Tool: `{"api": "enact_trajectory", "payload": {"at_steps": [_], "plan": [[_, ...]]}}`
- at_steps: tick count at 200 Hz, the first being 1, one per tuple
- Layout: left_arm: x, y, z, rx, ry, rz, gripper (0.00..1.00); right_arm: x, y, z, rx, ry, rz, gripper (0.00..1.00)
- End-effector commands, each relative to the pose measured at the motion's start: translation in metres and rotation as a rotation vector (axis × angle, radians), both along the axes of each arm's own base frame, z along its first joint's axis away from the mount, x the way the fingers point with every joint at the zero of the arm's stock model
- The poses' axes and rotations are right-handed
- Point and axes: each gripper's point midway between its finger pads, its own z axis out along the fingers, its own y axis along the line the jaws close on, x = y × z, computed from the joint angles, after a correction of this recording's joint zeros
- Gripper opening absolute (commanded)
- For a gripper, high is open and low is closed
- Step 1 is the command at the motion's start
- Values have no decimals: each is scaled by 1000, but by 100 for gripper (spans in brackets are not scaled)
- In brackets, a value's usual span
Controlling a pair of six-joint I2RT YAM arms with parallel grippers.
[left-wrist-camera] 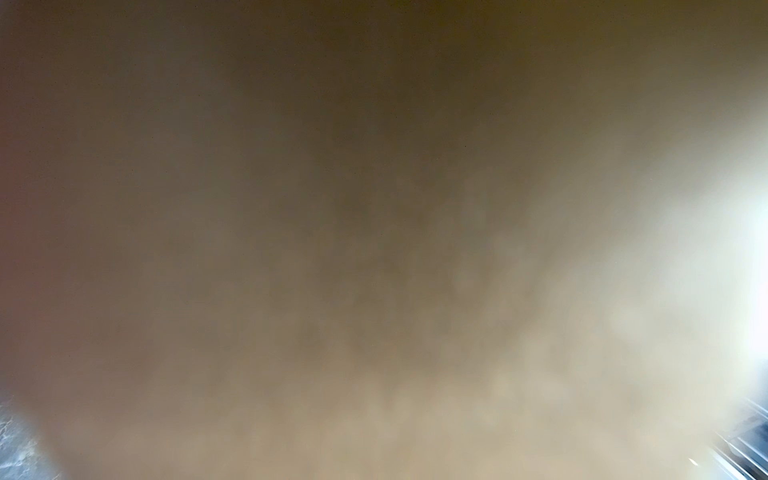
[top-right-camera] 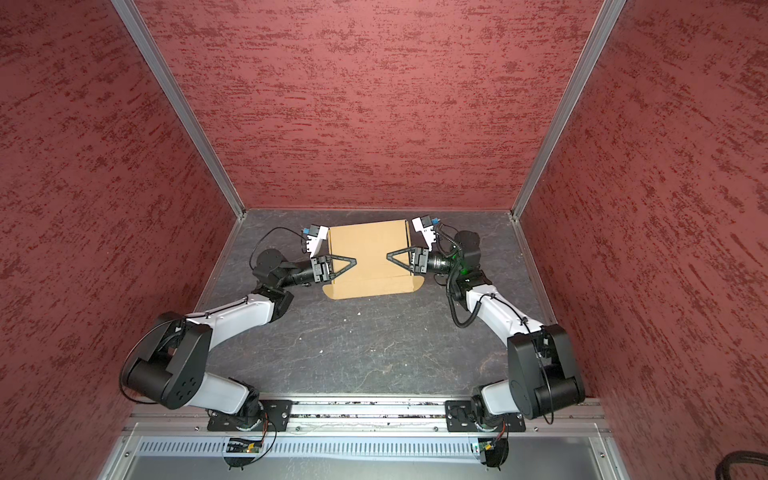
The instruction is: Fold the paper box
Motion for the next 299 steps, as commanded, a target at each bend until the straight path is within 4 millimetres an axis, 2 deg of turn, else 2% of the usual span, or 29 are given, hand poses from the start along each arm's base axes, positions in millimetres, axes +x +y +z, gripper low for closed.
{"api": "enact_trajectory", "payload": {"at_steps": [1, 83, 140, 205, 299], "plan": [[-29, -16, 27, -21, -132, -118, 39, 4, 7, -9, -5, 42, -8, 38], [-20, -11, 24, -23, -111, -81, 36, 3, 5, -5, -1, 21, -17, 54], [-14, -5, 23, -39, -93, -56, 35, 4, 5, -1, 5, 10, -23, 56], [1, 10, 22, -67, -59, 4, 34, 7, 2, -1, 4, 7, -40, 62], [30, 32, -8, -44, 114, 72, 33, 15, -24, 19, -27, -73, -106, 67]]}}
